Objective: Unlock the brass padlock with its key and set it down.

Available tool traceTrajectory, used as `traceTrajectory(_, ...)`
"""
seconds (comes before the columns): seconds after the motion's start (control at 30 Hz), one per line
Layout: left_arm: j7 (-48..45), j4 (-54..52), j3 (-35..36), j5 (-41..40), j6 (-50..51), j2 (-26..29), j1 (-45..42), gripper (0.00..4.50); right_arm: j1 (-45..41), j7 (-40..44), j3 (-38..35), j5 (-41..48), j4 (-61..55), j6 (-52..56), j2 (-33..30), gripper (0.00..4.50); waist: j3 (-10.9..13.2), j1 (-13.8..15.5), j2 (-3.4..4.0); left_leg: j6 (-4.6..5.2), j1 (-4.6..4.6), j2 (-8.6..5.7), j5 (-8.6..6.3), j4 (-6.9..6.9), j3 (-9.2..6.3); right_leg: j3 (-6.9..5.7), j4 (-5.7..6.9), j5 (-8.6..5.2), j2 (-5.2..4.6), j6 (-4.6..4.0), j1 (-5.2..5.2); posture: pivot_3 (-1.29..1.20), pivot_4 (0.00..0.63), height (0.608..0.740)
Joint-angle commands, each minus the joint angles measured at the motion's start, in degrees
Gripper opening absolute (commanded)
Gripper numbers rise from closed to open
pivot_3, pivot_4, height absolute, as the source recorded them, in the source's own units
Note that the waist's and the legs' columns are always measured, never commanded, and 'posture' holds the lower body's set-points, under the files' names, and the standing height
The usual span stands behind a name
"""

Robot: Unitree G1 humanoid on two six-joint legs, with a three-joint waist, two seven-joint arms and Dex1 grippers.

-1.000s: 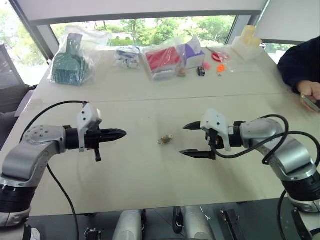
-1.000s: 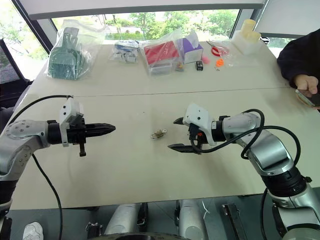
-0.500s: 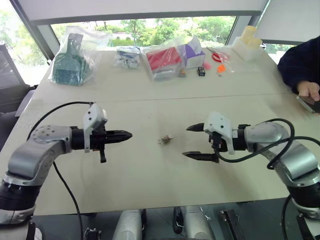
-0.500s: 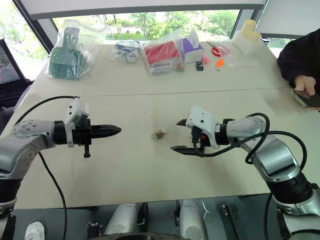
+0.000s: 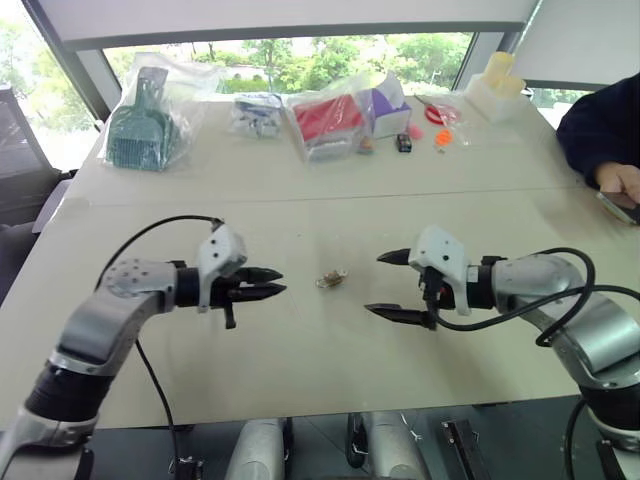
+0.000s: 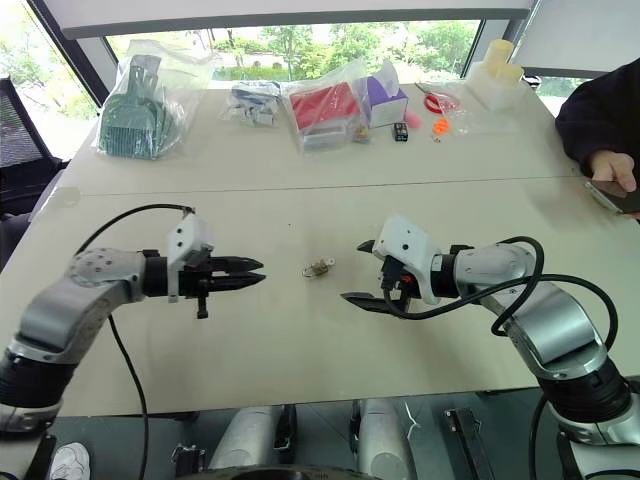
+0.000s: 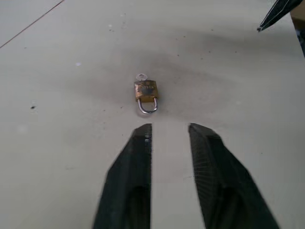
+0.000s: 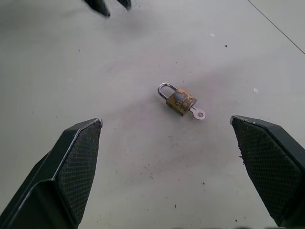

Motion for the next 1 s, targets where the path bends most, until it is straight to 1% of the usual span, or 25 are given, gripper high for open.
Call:
traceTrajectory(0.03,2.68,2.18,-2.85,3.24,-2.56,-3.88,-1.85,2.95,0.25,-1.72,-1.38,0.78,-2.81,0.34,0.42,4.50,0.01,0.03,-0.01,0.00,0.00,0.00,0.00,0.00,0.00,0.00,0.00,0.01,0.00,0.01,0.00,0.00,0.150,0.740)
traceTrajectory(0.07,3.28,2.77,-3.75,4.29,-3.24,-5.04,-2.22,3.32,0.33,-2.07,-1.42,1.25,-3.26,0.83,0.63,4.50,0.00,0.00,-0.01,0.00,-0.01,0.00,0.00,0.00,-0.01,0.00,0.01,0.01,0.01,0.03,0.00,0.00,0.150,0.740)
traceTrajectory(0.13,5.67,4.38,-5.60,7.51,-5.11,-7.42,-3.05,4.42,0.44,-2.53,-1.48,1.79,-3.96,1.38,0.74,4.50,0.01,-0.02,-0.02,0.00,-0.01,0.00,0.00,0.00,-0.01,0.00,0.01,0.02,0.01,0.04,0.00,0.00,0.150,0.740)
traceTrajectory(0.2,9.08,6.91,-7.67,11.12,-7.43,-10.52,-4.02,4.47,1.02,-2.95,-1.74,1.63,-4.36,1.32,0.41,4.50,0.00,0.01,-0.01,0.00,0.00,0.00,0.00,0.00,-0.01,0.00,0.02,0.03,0.01,0.05,0.00,0.00,0.150,0.740)
traceTrajectory(0.3,11.11,9.69,-9.32,13.55,-8.85,-14.19,-4.73,4.47,1.64,-3.89,-2.50,1.82,-5.06,1.70,0.30,4.50,-0.01,0.04,-0.02,0.01,0.00,-0.02,0.00,0.01,-0.02,0.00,0.01,0.04,0.00,0.05,0.03,0.00,0.150,0.740)
traceTrajectory(0.5,14.52,14.99,-11.87,18.43,-11.72,-18.84,-5.90,4.47,2.79,-6.11,-3.16,1.96,-6.59,2.40,0.87,4.50,-0.01,-0.04,-0.02,0.01,0.02,0.00,0.00,0.01,-0.04,-0.01,0.06,0.04,0.03,0.07,0.02,0.00,0.150,0.740)
traceTrajectory(0.6,15.18,16.98,-12.24,20.27,-12.98,-19.52,-6.24,4.47,2.99,-7.03,-3.14,2.12,-7.23,2.82,1.05,4.50,-0.02,0.06,-0.03,0.01,0.03,0.00,0.00,0.02,-0.05,-0.01,0.07,0.04,0.02,0.07,0.03,0.00,0.150,0.740)
traceTrajectory(0.7,17.12,19.58,-11.98,22.26,-14.50,-19.93,-6.55,3.69,3.43,-7.51,-3.50,2.35,-7.64,2.86,0.89,4.50,-0.03,0.10,-0.04,0.01,0.03,-0.01,0.00,0.03,-0.06,-0.01,0.06,0.03,-0.01,0.05,0.06,0.00,0.150,0.740)
traceTrajectory(0.87,17.84,23.16,-11.73,23.33,-16.51,-20.77,-7.12,1.57,3.02,-8.45,-2.68,2.38,-7.59,2.77,1.14,4.50,-0.06,-0.02,-0.05,0.02,0.08,0.00,0.00,0.04,-0.07,-0.01,0.09,0.04,0.00,0.05,0.08,0.00,0.150,0.740)
traceTrajectory(0.93,17.68,23.82,-11.66,23.63,-17.12,-20.57,-7.36,0.81,2.81,-8.71,-2.51,2.59,-7.60,2.83,1.21,4.50,-0.07,-0.04,-0.05,0.02,0.10,0.01,0.00,0.04,-0.07,-0.01,0.10,0.05,0.01,0.02,0.08,0.00,0.150,0.740)
traceTrajectory(1.0,17.14,24.68,-11.12,23.41,-17.58,-19.97,-7.82,0.77,2.64,-8.91,-2.32,2.72,-7.58,2.80,1.26,4.50,-0.08,-0.04,-0.05,0.02,0.11,0.01,0.00,0.04,-0.07,-0.01,0.11,0.06,0.01,0.02,0.09,0.00,0.150,0.740)
